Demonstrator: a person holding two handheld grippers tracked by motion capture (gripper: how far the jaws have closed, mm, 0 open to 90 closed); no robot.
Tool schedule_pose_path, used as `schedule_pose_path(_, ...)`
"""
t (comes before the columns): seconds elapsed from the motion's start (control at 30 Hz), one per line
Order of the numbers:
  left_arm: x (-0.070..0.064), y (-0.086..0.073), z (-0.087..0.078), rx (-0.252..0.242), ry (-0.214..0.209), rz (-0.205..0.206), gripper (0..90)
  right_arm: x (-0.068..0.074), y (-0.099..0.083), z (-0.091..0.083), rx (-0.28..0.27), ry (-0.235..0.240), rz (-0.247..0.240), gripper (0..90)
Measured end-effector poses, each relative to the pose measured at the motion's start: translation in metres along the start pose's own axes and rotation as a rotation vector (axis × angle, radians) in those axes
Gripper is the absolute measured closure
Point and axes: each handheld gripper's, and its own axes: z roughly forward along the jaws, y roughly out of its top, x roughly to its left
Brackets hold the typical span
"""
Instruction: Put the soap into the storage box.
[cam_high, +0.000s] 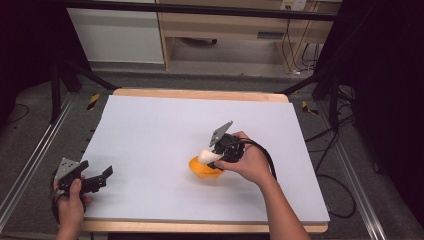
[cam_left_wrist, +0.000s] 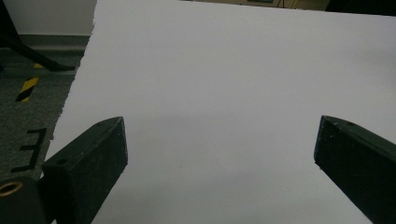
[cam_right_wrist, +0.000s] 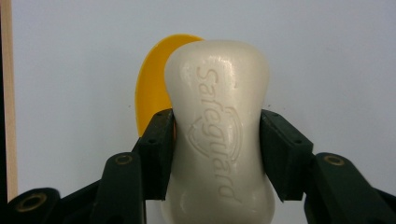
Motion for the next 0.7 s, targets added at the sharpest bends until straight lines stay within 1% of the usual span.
schedule_pose_path(0.07,0.0,0.0,0.0,-0.001,0.0,-0.001,2.2,0.001,0.001,0.002,0.007,0.007,-0.004,49.2)
schedule_pose_path(0.1,0.0,0.0,0.0,-0.001,0.0,0.0,2.2,0.0,0.001,0.003,0.011,0.01,-0.02,49.2)
schedule_pose_path(0.2,0.0,0.0,0.0,-0.003,0.0,0.001,2.2,0.002,0.002,0.005,0.012,0.014,-0.009,49.2)
schedule_pose_path(0.23,0.0,0.0,0.0,-0.003,0.0,0.0,2.2,0.001,0.003,0.006,0.015,0.017,-0.026,49.2)
schedule_pose_path(0.37,0.001,0.0,0.0,-0.003,-0.001,-0.003,2.2,0.001,0.003,0.008,0.015,0.032,-0.036,49.2)
schedule_pose_path(0.4,0.001,0.0,0.0,-0.004,-0.001,-0.003,2.2,0.001,0.004,0.011,0.023,0.045,-0.043,49.2)
schedule_pose_path(0.5,0.001,0.0,0.0,-0.003,-0.001,-0.003,2.2,-0.001,0.004,0.013,0.036,0.034,-0.055,49.2)
schedule_pose_path(0.53,0.0,0.0,0.0,-0.002,0.0,-0.001,2.2,-0.002,0.004,0.014,0.034,0.037,-0.049,49.2)
schedule_pose_path(0.6,0.0,0.0,0.0,-0.001,0.001,0.001,2.2,-0.002,0.003,0.015,0.038,0.04,-0.053,49.2)
schedule_pose_path(0.63,0.0,0.0,0.0,0.001,0.0,0.002,2.2,-0.002,0.003,0.016,0.043,0.041,-0.057,49.2)
schedule_pose_path(0.7,0.0,0.0,0.0,-0.001,-0.001,-0.001,2.2,-0.001,0.002,0.017,0.063,0.044,-0.048,49.1)
